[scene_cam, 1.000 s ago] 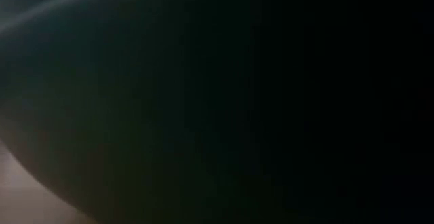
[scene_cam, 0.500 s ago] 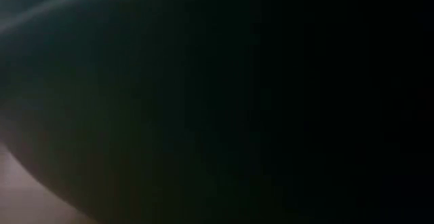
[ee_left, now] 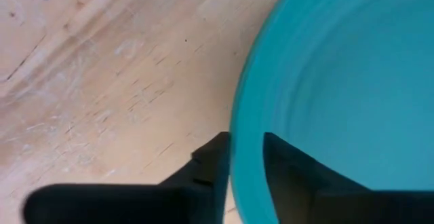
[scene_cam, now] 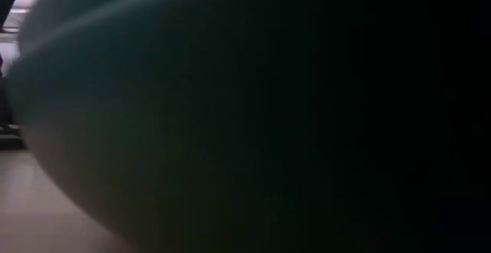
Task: Sort dishes
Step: Put the top light green plate in the dish rack
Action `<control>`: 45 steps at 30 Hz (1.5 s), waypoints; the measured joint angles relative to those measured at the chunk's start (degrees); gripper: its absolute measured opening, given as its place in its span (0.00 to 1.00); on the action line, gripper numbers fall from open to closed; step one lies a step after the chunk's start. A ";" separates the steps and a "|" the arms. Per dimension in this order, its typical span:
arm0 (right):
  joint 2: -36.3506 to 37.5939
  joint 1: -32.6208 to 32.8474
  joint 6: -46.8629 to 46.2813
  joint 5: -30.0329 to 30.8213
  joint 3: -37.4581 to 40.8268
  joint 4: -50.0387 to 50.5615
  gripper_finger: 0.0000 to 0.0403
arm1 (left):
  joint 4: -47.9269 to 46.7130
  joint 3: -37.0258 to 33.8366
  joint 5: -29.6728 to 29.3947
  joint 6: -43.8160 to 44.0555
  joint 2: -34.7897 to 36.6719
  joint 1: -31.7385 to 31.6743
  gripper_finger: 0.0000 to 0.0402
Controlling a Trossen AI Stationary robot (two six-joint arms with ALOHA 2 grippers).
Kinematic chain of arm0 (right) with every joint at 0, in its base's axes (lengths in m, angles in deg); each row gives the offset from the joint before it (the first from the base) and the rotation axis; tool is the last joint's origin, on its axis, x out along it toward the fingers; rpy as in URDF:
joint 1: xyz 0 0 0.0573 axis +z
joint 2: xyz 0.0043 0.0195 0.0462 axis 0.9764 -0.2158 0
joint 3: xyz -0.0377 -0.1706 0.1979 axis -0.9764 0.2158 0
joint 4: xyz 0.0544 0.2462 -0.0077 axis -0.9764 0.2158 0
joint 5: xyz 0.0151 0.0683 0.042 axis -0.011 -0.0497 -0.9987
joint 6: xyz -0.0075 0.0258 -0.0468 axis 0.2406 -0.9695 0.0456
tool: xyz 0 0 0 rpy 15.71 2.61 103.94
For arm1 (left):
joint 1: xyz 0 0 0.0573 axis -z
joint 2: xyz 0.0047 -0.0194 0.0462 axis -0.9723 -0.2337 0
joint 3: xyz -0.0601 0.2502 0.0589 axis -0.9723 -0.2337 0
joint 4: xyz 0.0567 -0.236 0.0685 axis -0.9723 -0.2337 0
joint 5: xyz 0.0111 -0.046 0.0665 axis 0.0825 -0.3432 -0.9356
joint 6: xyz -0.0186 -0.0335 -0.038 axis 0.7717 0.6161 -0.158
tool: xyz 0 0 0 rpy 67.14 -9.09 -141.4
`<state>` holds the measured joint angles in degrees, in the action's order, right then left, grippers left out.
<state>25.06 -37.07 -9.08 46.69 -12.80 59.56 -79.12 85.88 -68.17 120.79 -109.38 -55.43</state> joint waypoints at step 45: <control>-9.98 0.02 -0.92 -6.76 0.52 -4.49 0.33 | -0.17 0.04 -4.03 -1.84 4.19 0.09 0.00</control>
<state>15.08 -37.05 -10.00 39.93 -12.27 55.07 -79.30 85.92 -72.20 118.95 -105.18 -55.34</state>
